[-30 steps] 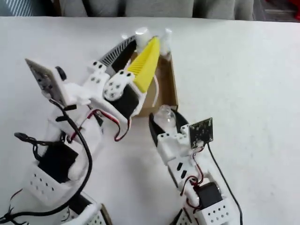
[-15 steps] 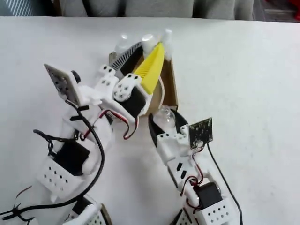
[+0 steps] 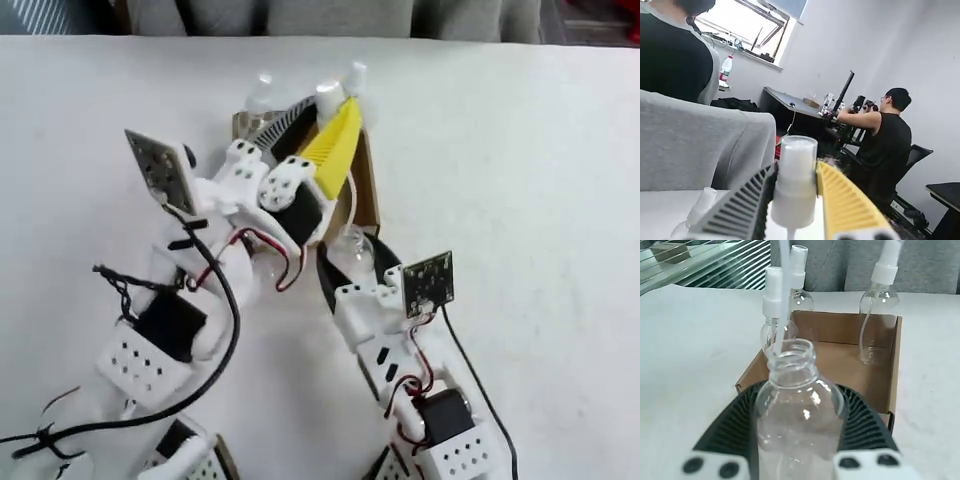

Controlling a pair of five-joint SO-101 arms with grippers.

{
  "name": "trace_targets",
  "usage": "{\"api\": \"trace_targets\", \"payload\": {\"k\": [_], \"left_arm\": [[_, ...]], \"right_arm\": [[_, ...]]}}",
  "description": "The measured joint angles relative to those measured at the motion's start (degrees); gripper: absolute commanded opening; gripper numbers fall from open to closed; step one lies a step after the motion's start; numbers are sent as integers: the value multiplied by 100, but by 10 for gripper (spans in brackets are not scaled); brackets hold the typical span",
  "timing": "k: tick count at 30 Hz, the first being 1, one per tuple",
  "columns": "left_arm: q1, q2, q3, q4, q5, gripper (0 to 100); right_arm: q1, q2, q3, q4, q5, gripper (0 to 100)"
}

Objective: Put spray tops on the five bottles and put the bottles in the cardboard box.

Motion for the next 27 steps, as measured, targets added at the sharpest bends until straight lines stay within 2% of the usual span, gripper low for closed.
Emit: {"api": "trace_targets", "payload": {"k": [8, 13, 19, 24, 27], "left_arm": [[18, 0, 747, -176, 97, 21], [466, -527, 1512, -176, 97, 22], [633, -1240, 1723, 703, 88, 22], [598, -1248, 1864, 826, 35, 22], [598, -1257, 1952, 835, -360, 22]], "right_arm": [[9, 0, 0, 0, 0, 16], [9, 0, 0, 0, 0, 16], [0, 0, 0, 0, 0, 16], [0, 0, 0, 0, 0, 16], [0, 0, 0, 0, 9, 16]]}}
